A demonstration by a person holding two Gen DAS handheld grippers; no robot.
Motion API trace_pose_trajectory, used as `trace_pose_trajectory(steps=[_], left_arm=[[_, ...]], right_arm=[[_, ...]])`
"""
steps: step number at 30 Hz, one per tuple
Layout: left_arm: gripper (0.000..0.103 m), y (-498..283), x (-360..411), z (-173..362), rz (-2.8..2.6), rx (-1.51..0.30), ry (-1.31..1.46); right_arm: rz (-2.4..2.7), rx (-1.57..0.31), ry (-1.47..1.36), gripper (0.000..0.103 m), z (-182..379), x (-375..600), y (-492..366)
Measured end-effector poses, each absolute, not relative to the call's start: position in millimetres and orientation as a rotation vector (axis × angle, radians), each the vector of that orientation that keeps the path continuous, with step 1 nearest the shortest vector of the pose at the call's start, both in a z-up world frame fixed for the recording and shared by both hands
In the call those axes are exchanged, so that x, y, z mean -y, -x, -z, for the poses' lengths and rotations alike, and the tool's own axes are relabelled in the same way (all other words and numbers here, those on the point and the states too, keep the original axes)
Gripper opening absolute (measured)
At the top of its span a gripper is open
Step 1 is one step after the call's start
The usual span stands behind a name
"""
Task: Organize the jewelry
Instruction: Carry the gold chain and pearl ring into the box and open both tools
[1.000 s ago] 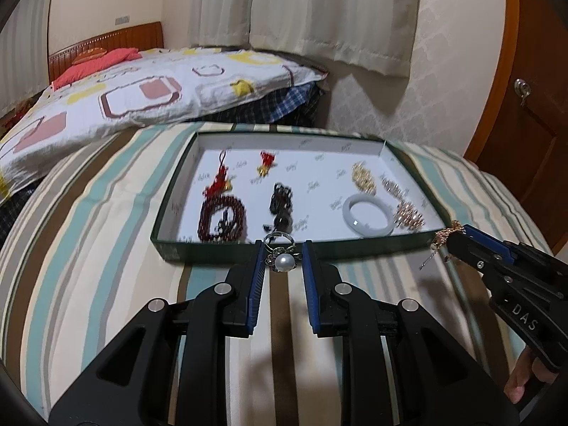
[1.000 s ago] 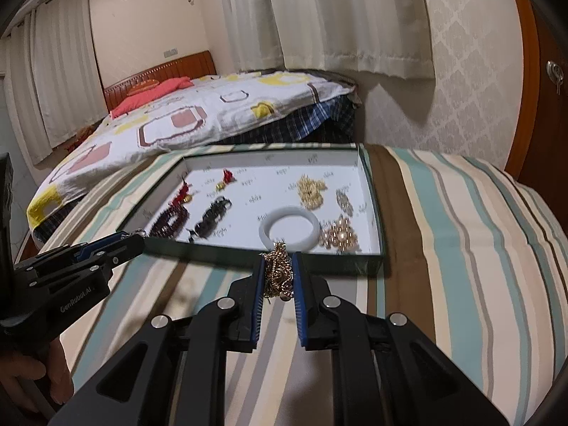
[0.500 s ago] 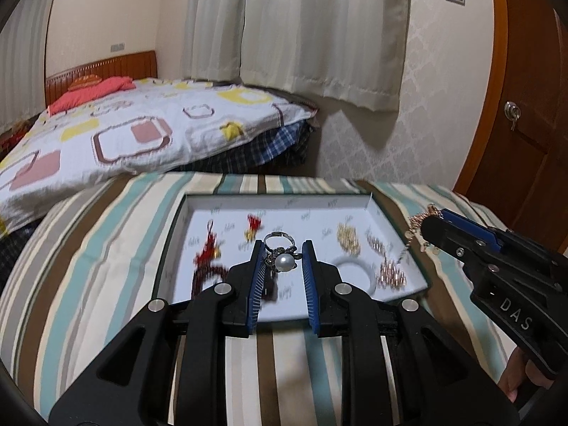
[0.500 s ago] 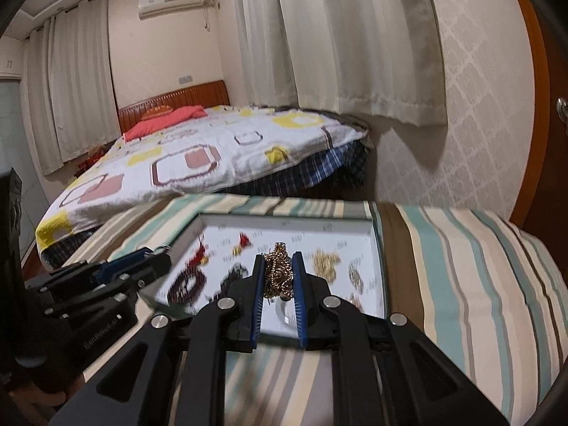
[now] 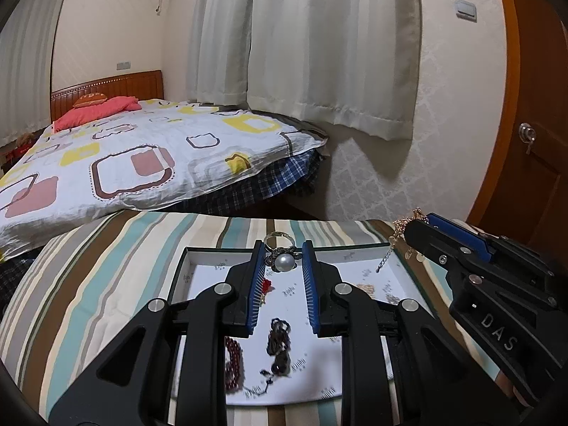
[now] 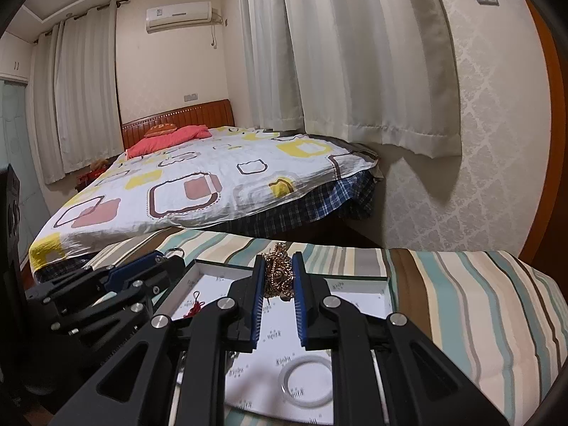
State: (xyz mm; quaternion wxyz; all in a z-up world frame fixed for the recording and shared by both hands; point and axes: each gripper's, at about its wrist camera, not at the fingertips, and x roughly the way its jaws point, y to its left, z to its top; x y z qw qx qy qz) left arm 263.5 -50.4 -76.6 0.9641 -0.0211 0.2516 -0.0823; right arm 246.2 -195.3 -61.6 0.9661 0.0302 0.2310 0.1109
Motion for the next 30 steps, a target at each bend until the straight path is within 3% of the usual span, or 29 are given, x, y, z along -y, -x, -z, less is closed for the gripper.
trace_pose_trajectory(steps=[13,30], left_arm=[[0.021,-321.1,45.8,150.6,0.111,-0.693,0.025],[0.021,-342.7,41.1,178.8,0.078,-0.816,0.016]], right_arm=[[-0.198,-0.650,-0.066,0.016,136.3,189.5,-298.5],[-0.164,-0.768,-0.065,0.016,165.0,187.7,-319.7]])
